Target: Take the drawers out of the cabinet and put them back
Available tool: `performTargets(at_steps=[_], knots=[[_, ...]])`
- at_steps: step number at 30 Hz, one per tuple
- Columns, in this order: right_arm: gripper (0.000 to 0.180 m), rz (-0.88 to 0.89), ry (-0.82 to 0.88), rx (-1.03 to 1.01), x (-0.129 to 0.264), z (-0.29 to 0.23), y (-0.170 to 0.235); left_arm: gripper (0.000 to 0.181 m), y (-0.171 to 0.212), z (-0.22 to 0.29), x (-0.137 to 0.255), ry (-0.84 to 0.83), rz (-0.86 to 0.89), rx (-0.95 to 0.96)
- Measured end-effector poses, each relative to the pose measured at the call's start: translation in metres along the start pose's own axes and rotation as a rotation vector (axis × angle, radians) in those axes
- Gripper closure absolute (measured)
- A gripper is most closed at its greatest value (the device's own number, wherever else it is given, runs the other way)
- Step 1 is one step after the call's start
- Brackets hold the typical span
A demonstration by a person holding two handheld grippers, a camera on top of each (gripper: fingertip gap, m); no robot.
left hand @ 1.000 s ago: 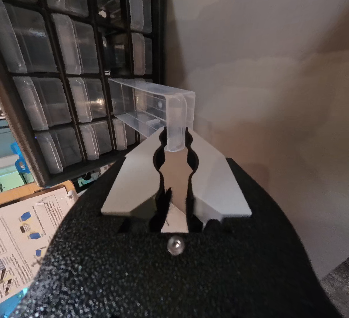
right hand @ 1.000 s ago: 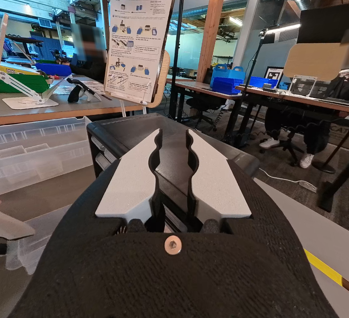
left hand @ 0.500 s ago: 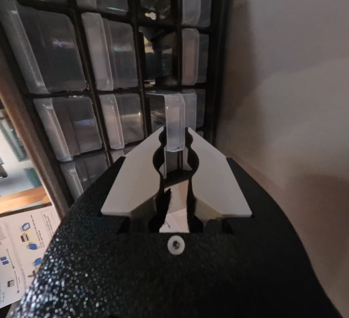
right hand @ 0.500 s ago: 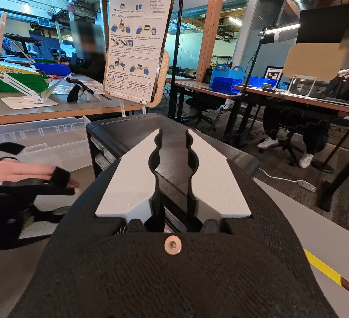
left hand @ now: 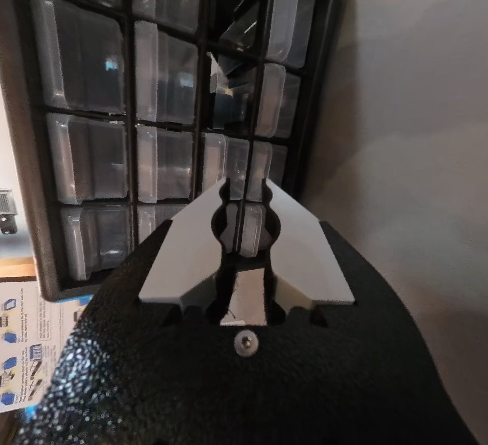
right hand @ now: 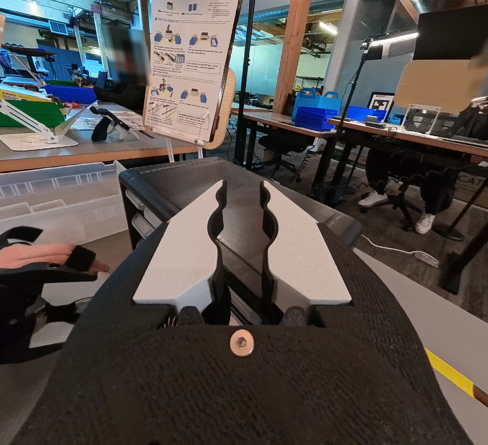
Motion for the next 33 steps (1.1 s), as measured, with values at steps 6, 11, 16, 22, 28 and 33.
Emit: performTargets(at_steps=[6,11,16,22,28,33], knots=[[0.156,-0.005,0.003,0.004,0.0,0.0,0.0,0.159,-0.003,-0.005,-0.015,0.008,0.011,0.031],[0.156,-0.003,0.002,0.003,0.0,0.0,0.0,0.153,0.002,-0.019,0.017,0.083,0.056,0.12],[0.156,0.003,0.0,-0.002,0.0,0.0,0.0,0.139,0.052,-0.063,0.074,0.105,-0.065,0.219],[0.156,-0.007,0.007,0.005,0.0,-0.001,0.0,0.121,0.182,-0.124,0.111,0.308,-0.444,0.233],[0.156,-0.016,0.014,0.012,-0.002,-0.001,0.0,0.14,0.286,-0.104,0.077,0.614,-0.576,0.238],[0.156,-0.029,0.03,0.027,-0.004,-0.002,0.0,0.138,0.321,-0.079,0.053,0.792,-0.674,0.289]])
Point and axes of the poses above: each gripper's, where its closed fingertips meet, x back along the fingers, y out of its underside, z = x × y across the jaws, the point moved 10 cm from there along x, back along the fingers, and after that the axes turned 7 degrees about -y, right-handed, at the moved point
